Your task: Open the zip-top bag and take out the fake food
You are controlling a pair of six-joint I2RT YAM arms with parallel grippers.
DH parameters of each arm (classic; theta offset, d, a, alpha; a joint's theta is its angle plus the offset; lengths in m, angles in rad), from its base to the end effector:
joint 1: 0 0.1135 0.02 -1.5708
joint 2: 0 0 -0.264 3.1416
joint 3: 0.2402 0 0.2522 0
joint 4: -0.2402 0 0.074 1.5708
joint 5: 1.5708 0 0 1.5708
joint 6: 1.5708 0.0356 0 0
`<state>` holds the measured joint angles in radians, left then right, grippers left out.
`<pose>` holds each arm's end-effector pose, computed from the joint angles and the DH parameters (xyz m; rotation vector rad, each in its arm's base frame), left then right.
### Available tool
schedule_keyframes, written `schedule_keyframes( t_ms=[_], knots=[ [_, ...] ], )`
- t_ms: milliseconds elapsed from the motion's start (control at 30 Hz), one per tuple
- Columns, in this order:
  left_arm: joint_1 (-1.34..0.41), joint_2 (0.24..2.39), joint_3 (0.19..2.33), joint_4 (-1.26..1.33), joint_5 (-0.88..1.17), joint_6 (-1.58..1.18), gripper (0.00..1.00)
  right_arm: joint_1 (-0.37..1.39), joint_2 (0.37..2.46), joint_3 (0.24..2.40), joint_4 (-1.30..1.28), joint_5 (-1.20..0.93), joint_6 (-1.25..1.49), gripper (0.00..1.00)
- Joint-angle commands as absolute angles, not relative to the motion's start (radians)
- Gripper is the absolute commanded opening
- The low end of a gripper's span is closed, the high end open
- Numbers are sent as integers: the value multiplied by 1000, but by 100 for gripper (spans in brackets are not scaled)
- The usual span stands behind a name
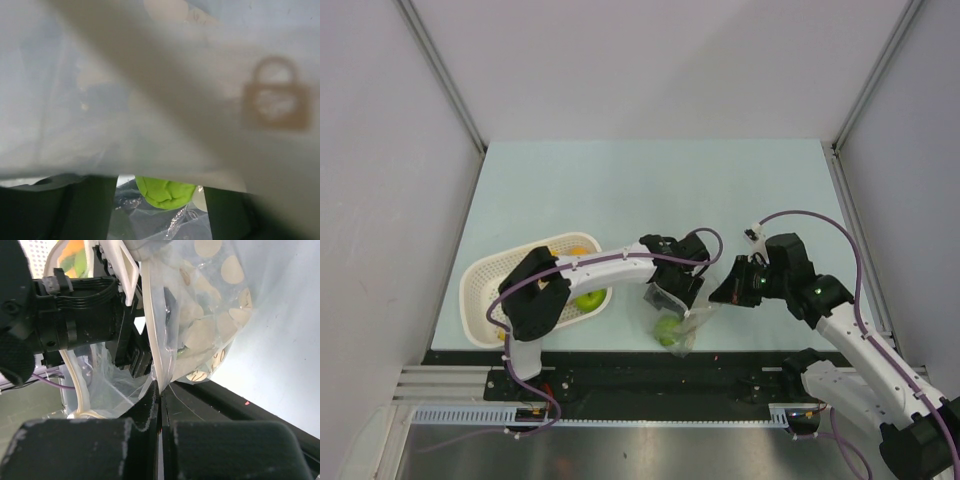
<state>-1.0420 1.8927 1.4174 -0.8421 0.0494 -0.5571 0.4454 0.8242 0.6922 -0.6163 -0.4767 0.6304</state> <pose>0.1883 -0.3257 0.1991 0.7253 2.8935 -0.3238 0.1453 0.0875 0.2626 -0.0323 2.4735 1.0629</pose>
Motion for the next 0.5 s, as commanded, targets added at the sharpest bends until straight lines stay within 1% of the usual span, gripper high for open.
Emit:
schedule_keyframes(
  t_ms=[0,200,300,467],
  knots=[
    [-1040,1864,1402,-857,100,-551,69,436,819,709,-601,-489,609,0],
    [-1040,1853,1339,-845,138,-534,72,433,821,707,-603,-489,598,0],
    [-1042,1853,1307,-833,192,-506,75,430,824,706,-604,-488,589,0],
    [-1042,1852,1267,-822,216,-491,77,423,828,701,-604,-483,572,0]
  ],
)
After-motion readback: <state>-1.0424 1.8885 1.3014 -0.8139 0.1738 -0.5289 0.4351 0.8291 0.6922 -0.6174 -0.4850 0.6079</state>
